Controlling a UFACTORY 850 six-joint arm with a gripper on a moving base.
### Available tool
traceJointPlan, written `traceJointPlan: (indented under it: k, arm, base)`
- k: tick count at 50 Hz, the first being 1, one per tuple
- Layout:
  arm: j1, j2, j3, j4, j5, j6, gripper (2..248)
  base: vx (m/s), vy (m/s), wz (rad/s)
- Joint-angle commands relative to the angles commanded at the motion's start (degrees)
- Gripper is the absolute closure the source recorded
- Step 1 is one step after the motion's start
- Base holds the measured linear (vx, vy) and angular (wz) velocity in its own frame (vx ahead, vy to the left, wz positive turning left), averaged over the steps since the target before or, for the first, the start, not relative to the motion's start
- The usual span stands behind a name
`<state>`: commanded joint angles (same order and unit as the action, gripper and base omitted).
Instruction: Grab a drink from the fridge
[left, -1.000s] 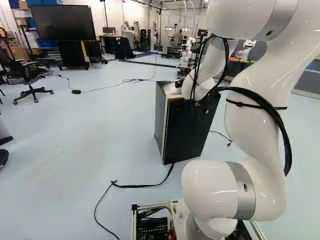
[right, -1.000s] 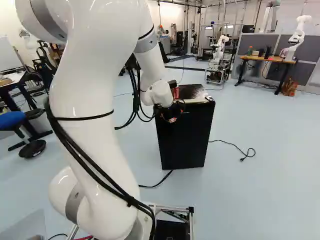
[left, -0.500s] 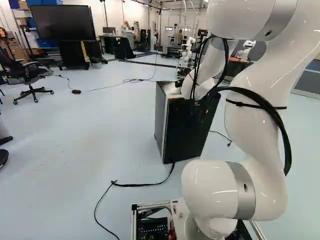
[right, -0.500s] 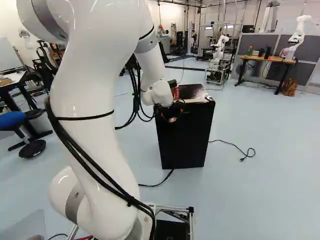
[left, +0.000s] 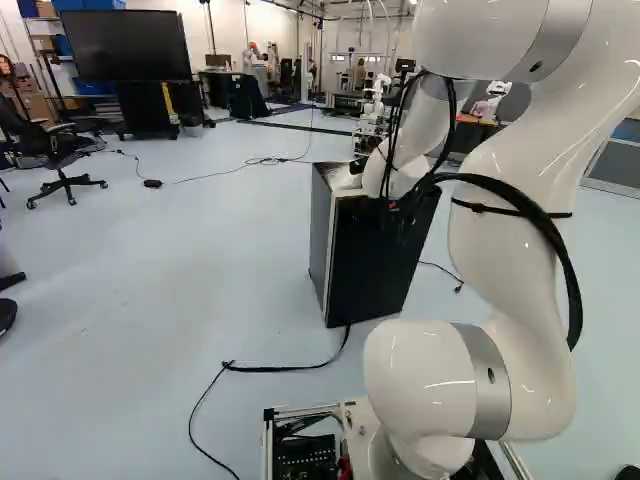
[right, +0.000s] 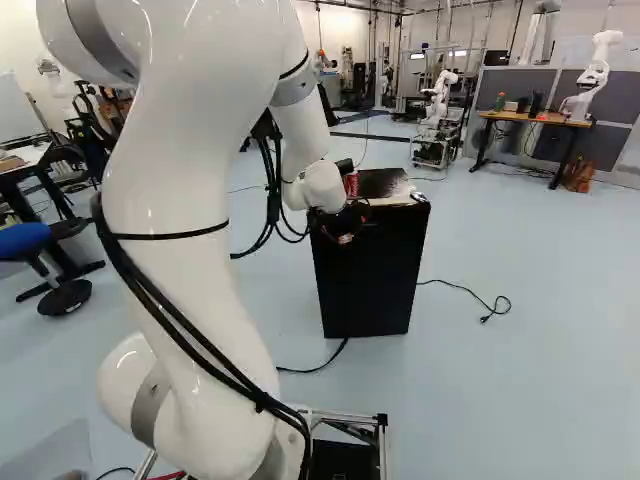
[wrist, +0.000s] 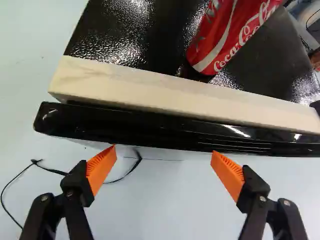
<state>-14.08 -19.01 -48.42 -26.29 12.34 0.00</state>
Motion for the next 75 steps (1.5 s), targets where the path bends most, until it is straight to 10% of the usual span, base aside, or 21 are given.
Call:
traceJointPlan:
  k: [40,75]
  arm:
    - [-0.81,9.00,10.84,0.00,3.27,0.00,3]
    - [-0.84,7.84,10.73,0.00,6.90,0.00,3]
  base:
    - [0.000,0.000,0.000]
    - [0.000,0.000,0.000]
